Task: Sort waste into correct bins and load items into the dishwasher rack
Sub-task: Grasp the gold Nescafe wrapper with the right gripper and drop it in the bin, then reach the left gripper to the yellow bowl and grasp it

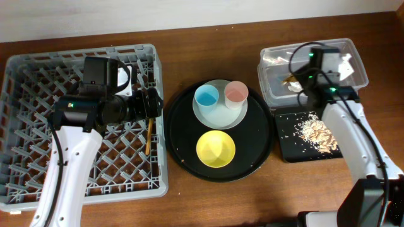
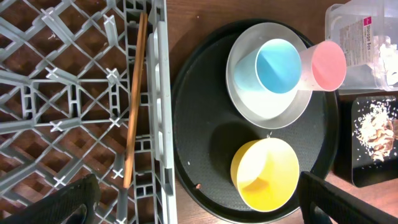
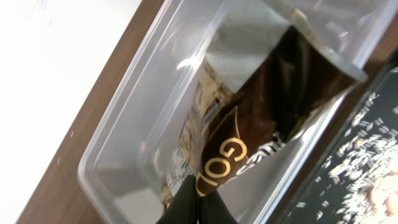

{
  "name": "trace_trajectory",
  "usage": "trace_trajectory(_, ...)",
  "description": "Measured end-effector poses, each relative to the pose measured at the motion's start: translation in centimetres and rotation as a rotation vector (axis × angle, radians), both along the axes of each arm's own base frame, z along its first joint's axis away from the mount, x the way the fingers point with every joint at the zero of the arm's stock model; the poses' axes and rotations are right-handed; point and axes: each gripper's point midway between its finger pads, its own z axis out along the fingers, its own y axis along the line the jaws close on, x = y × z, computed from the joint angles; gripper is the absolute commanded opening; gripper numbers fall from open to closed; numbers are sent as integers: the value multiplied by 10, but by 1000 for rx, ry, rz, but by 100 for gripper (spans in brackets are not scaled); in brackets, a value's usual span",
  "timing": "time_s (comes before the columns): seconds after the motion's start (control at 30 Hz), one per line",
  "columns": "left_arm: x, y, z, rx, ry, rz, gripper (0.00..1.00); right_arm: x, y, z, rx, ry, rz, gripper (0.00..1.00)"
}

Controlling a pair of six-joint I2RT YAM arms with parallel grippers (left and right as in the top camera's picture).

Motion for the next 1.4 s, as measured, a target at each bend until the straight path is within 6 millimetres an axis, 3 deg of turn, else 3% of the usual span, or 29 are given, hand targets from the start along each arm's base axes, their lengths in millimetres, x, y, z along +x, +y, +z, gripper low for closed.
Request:
trace_trajectory(0.07, 0, 0, 0, 0, 0, 0, 99, 4, -22, 5, -35, -22, -13, 4)
trace_trajectory(0.1, 0, 0, 0, 0, 0, 0, 99, 4, -26, 2, -50, -9, -5, 10)
trace_trajectory(0.13, 0, 0, 0, 0, 0, 0, 99, 5, -27, -5, -64, 14, 11, 23)
trace_trajectory(0.2, 0, 0, 0, 0, 0, 0, 99, 7, -26, -20, -72, 56, 35, 62)
trace_trajectory(0.27, 0, 0, 0, 0, 0, 0, 99, 9, -26, -27, -80, 71, 52, 77)
trace_trajectory(0.33, 0, 0, 0, 0, 0, 0, 99, 16, -24, -21, -113, 53, 102, 96)
trace_trajectory(0.37, 0, 0, 0, 0, 0, 0, 99, 15, -20, -21, -127, 68, 154, 99)
trace_trajectory(0.43, 0, 0, 0, 0, 0, 0, 99, 10, -11, -10, -143, 72, 237, 99)
trace_trajectory(0.47, 0, 0, 0, 0, 0, 0, 99, 0, -7, 6, -150, 61, 262, 99)
trace_trajectory(0.5, 0, 0, 0, 0, -1, 0, 99, -12, -2, 48, -180, -17, 281, 99)
trace_trajectory(0.57, 0, 0, 0, 0, 0, 0, 99, -32, -1, 95, -224, -98, 273, 99)
trace_trajectory(0.6, 0, 0, 0, 0, 0, 0, 99, -61, -5, 134, -268, -162, 237, 99)
trace_trajectory(0.67, 0, 0, 0, 0, -1, 0, 99, -103, -15, 153, -295, -160, 178, 99)
trace_trajectory(0.73, 0, 0, 0, 0, 0, 0, 99, -141, -22, 151, -297, -98, 132, 99)
trace_trajectory(0.83, 0, 0, 0, 0, 0, 0, 99, -155, -20, 136, -279, -20, 133, 99)
trace_trajectory(1.07, 10, -2, 6, -8, -48, 0, 98, -143, -23, 105, -244, 96, 149, 99)
trace_trajectory(1.1, 9, -2, 6, -12, -44, -2, 89, -142, -23, 97, -233, 130, 155, 99)
trace_trajectory(1.13, 4, -5, 4, -26, -22, -12, 73, -141, -24, 88, -221, 164, 160, 99)
trace_trajectory(1.17, -1, -9, 3, -39, -2, -35, 67, -140, -24, 83, -215, 186, 163, 99)
trace_trajectory(1.23, -12, -26, 3, -67, 11, -125, 60, -137, -24, 72, -202, 222, 169, 99)
trace_trajectory(1.37, -56, -106, 3, -61, 8, -426, 60, -141, -23, 58, -180, 289, 179, 99)
trace_trajectory(1.4, -65, -118, 3, -51, 5, -471, 60, -143, -23, 56, -177, 302, 183, 98)
